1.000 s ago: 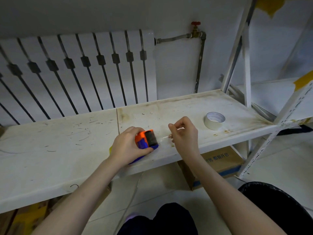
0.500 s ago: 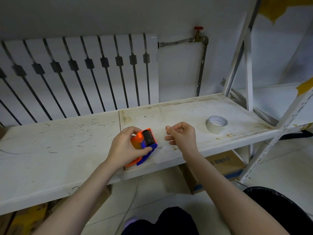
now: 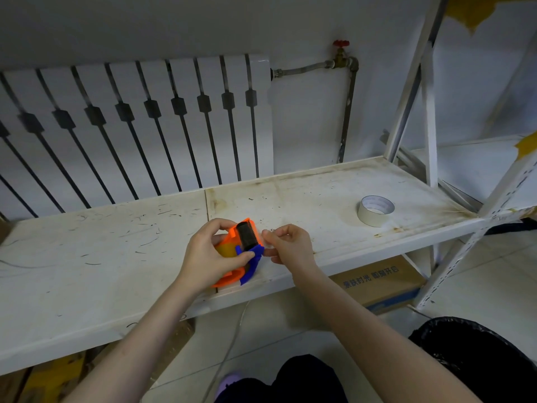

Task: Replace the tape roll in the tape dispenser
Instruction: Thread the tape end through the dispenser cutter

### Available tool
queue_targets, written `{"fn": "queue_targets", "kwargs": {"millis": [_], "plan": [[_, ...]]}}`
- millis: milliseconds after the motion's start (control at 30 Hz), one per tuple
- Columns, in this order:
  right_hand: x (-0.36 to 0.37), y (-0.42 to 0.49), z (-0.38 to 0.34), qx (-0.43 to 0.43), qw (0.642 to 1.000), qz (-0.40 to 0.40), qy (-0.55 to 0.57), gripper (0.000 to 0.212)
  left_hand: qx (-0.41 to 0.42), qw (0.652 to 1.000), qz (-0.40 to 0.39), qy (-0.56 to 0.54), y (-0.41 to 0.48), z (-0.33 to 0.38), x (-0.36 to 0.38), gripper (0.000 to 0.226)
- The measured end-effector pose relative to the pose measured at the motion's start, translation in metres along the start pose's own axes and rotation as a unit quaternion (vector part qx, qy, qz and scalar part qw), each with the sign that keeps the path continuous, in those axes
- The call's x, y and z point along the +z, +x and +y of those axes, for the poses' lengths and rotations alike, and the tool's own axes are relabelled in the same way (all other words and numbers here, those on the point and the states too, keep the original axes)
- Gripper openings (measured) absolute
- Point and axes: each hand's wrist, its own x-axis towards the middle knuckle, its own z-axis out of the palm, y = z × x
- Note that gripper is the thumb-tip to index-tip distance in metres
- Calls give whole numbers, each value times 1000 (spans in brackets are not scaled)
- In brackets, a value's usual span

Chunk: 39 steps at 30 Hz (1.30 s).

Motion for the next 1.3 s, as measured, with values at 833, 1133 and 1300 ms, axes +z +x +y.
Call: {"fn": "queue_targets", "kwargs": {"millis": [833, 1133, 1300], "plan": [[35, 1, 38, 156, 985, -78, -6, 23, -38, 994, 9, -99, 9, -13, -4, 51], [34, -4, 53, -91, 975, -186, -84, 55, -89, 992, 31, -82, 30, -13, -3, 54], [37, 3, 59, -109, 982, -99, -116, 42, -192, 978, -76, 42, 21, -24, -15, 104]]}}
